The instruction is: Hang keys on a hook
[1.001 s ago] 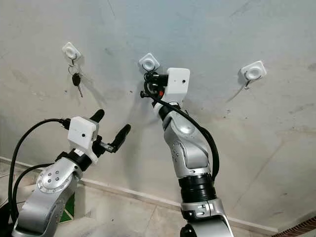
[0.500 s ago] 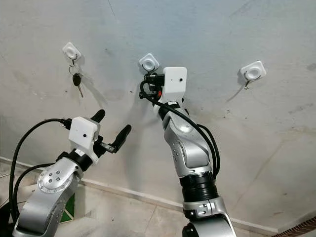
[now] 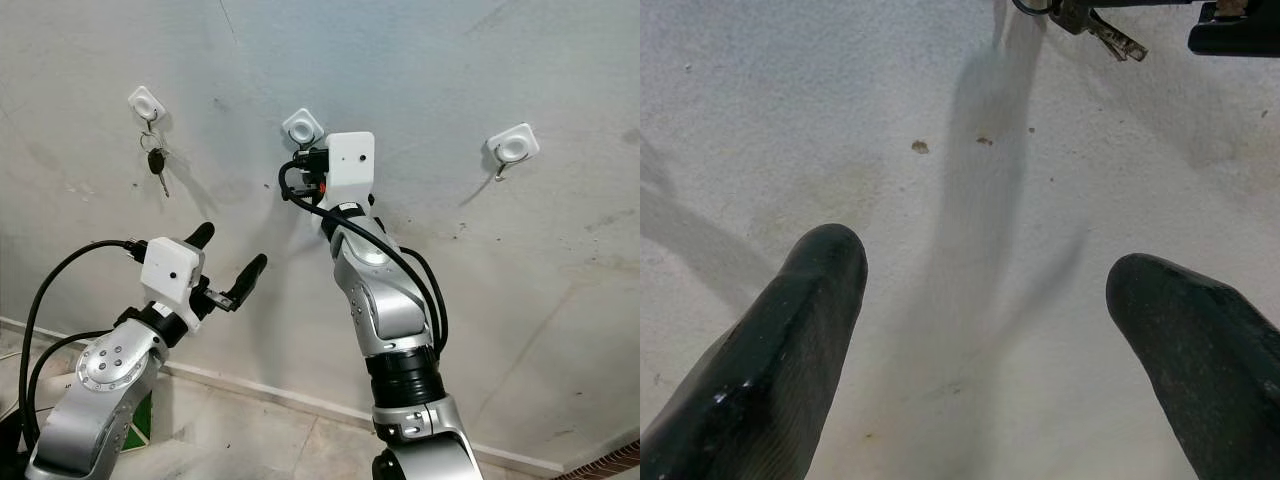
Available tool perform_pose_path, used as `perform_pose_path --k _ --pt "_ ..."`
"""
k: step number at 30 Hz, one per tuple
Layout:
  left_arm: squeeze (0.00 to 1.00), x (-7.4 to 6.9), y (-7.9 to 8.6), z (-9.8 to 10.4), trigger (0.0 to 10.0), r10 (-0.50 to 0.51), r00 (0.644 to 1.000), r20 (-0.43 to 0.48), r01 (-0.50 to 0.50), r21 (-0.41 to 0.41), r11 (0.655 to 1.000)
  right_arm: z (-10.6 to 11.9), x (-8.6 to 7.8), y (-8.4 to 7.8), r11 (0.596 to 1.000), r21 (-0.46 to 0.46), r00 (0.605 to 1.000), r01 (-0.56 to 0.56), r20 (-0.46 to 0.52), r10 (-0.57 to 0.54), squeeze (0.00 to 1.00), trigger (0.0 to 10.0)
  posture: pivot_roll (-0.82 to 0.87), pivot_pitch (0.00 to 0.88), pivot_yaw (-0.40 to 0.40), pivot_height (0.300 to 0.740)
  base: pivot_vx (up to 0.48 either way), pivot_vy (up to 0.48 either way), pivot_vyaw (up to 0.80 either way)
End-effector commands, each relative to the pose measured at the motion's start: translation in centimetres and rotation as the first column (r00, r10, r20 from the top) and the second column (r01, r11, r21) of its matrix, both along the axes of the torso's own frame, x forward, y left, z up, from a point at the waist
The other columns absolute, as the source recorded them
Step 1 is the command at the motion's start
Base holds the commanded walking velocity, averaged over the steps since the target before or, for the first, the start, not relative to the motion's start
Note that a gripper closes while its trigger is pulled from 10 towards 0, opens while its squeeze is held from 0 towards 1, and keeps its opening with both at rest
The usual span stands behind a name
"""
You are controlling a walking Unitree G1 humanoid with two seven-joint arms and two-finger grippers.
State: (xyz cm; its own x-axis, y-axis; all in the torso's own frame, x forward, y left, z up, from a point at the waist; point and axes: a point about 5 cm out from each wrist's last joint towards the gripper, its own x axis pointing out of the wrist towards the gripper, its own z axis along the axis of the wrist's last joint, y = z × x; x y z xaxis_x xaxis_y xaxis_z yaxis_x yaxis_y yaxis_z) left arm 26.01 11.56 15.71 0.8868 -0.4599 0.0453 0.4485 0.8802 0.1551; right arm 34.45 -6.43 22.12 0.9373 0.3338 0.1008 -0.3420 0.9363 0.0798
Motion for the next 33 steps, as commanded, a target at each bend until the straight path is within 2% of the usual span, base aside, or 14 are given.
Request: perform_pose_path --k 1,13,19,24,33 --pt "0.0 0.1 0.0 -0.2 10.0 -0.002 1.0 -0.005 0.002 0.016 1.0 -2.9 0.3 -0.8 0.997 -0.069 0.986 0.046 -0.154 -0.056 0.0 10.0 0.09 0.0 0.033 0.74 0.0 0.0 0.0" --pt "0.0 0.1 -0.1 -0.2 10.0 -0.005 1.0 -0.009 0.006 0.016 1.0 -3.9 0.1 -1.3 0.992 -0.113 0.967 0.063 -0.238 -0.089 0.0 10.0 0.09 0.0 0.033 0.74 0.0 0.0 0.0" --pt "0.0 0.1 -0.1 -0.2 10.0 -0.003 1.0 -0.01 0.003 0.015 1.0 -4.0 0.0 -1.6 0.994 -0.087 0.961 0.072 -0.259 -0.092 0.0 10.0 0.09 0.0 0.03 0.74 0.0 0.0 0.0" --pt "0.0 0.2 -0.1 -0.2 10.0 -0.001 1.0 -0.01 0.001 0.014 1.0 -2.6 0.3 -1.8 0.994 0.001 0.972 0.111 -0.208 -0.108 0.0 10.0 0.09 0.0 0.029 0.74 0.0 0.0 0.0" --pt "0.0 0.2 -0.1 -0.2 10.0 0.001 1.0 -0.008 0.0 0.014 1.0 -3.1 0.3 -1.9 0.993 -0.01 0.961 0.12 -0.251 -0.118 0.0 10.0 0.09 0.0 0.03 0.74 0.0 0.0 0.0"
